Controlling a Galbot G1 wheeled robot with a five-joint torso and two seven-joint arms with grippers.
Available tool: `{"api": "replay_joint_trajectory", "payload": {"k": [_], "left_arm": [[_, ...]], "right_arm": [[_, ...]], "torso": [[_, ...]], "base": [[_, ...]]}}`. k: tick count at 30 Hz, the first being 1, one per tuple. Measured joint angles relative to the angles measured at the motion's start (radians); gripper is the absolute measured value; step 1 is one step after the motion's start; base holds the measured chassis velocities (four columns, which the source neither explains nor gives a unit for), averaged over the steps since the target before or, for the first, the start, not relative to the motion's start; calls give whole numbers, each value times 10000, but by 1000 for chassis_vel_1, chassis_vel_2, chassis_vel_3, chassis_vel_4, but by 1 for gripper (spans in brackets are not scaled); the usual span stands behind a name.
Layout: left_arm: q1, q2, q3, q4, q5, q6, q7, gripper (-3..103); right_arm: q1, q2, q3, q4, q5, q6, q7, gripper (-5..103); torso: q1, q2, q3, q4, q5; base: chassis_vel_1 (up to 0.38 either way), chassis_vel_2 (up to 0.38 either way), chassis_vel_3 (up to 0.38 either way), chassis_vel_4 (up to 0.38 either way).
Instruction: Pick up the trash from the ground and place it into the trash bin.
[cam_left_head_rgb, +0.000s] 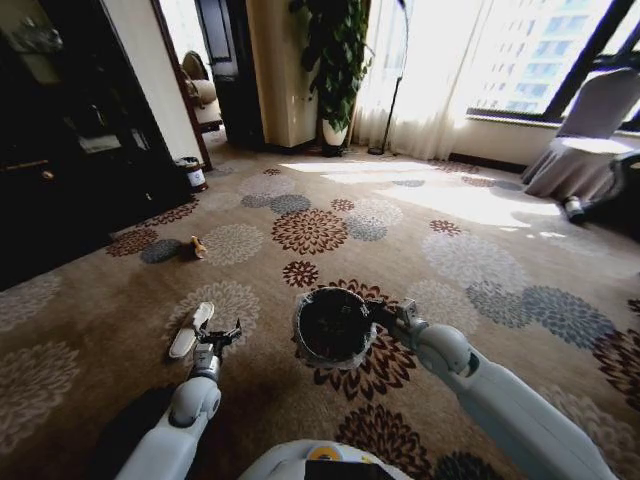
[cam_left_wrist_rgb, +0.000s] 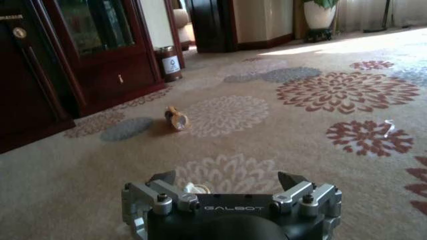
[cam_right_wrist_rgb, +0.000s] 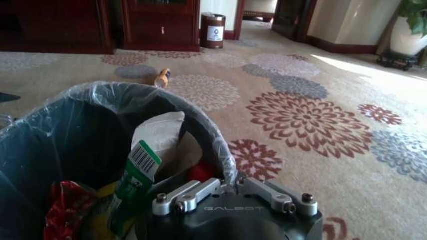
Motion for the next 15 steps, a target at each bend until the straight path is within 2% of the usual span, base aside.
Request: {"api": "replay_joint_trajectory", "payload": {"k": [3,4,8,12,14,15], "left_arm": [[33,11,-52,53,7,-81,0,100],[49,-6,-51,94,-28,-81,3,100],[8,-33,44,357,-286,58,-6,100],[38,-113,185,479,-417,170,-46,100],[216,-187,403,445,-381,209,-53,100],[320,-263,548,503,-257,183,-53,100]], "right_arm": [[-3,42,0,-6,-27,21,0,1],[-9,56,0,-7,-40,28,0,1],[-25,98,-2,-39,-69,94,2,1],[-35,152,-16,-149,-76,357,4,1],[-48,184,-19,-208,-63,428,-6,1],[-49,196,-19,-236,-61,447,-7,1]], "torso": [[0,0,0,-8,6],[0,0,0,-12,-12],[0,1,-1,-14,10],[-1,0,-2,-11,-10],[-1,0,-1,-4,14],[0,0,-1,-8,11]], "base": [[298,314,-263,-241],[266,302,-301,-316],[333,314,-351,-328],[325,321,-333,-307],[264,280,-247,-235],[216,166,-152,-200]]}}
